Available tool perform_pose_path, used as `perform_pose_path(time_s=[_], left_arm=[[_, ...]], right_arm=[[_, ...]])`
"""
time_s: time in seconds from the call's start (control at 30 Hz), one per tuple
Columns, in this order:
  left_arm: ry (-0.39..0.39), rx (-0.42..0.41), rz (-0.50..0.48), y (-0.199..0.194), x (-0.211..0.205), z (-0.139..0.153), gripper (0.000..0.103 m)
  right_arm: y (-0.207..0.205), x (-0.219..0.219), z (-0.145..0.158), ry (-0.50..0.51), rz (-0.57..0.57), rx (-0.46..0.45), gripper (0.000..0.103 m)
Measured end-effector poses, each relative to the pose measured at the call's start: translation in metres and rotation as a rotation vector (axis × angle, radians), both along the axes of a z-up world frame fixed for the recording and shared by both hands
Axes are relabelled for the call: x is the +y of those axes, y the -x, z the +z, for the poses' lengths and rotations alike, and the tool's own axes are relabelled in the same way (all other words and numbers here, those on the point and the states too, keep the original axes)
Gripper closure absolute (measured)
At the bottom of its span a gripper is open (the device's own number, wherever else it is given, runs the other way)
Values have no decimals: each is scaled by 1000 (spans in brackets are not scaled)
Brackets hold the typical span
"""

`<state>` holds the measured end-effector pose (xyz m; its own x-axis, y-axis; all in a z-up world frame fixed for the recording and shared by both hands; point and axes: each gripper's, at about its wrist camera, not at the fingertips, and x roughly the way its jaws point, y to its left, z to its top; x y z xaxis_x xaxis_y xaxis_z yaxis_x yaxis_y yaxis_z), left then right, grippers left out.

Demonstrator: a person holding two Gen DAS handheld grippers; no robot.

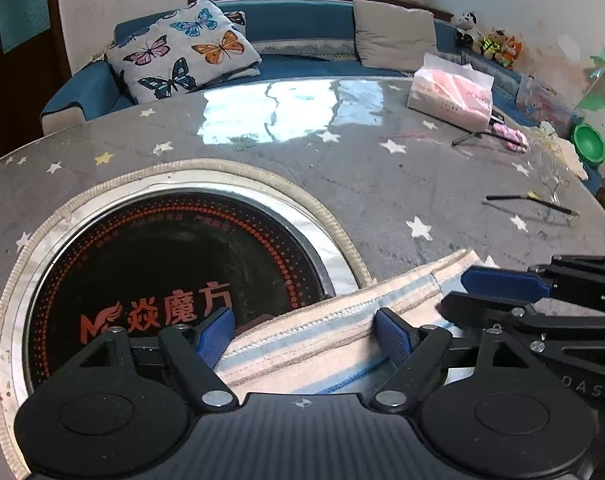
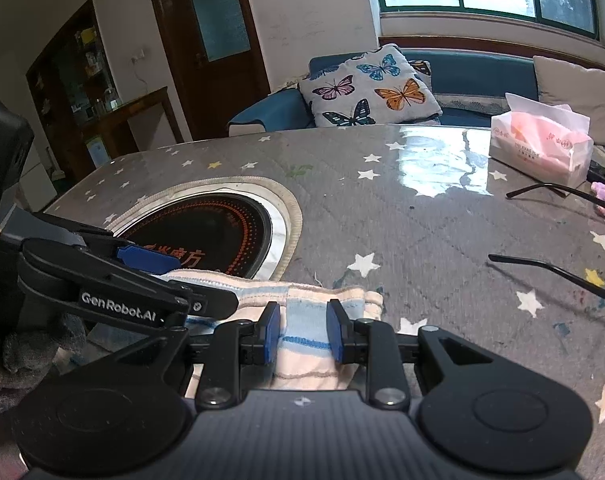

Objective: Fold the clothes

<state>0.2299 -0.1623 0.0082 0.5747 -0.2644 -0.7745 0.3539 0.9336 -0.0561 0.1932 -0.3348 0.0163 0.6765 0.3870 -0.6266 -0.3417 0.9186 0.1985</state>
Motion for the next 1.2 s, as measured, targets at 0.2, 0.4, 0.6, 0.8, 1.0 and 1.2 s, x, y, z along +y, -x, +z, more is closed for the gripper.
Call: perform_pose_path(time_s=[0.2, 0.4, 0.6, 0.8, 1.0, 1.2], left_arm=[[-9, -18, -6, 2, 2, -3, 22], [-8, -48, 2, 6, 8, -1, 17], [-30, -60, 16, 7, 15, -3, 17], [-18, -60, 30, 6, 21, -4, 16], [-19, -68, 51, 10, 38, -8, 16], [-29, -77, 76, 14, 54, -8, 16]], right_arm=[[2, -1, -1, -4, -3, 0, 78], [3, 3, 0, 31, 8, -11, 78], [5, 4, -1, 34, 2, -15, 78], [4, 4, 0, 39, 4, -14, 78], [4, 5, 0, 42, 4, -17, 78], [3, 4, -1, 40, 5, -17, 78]])
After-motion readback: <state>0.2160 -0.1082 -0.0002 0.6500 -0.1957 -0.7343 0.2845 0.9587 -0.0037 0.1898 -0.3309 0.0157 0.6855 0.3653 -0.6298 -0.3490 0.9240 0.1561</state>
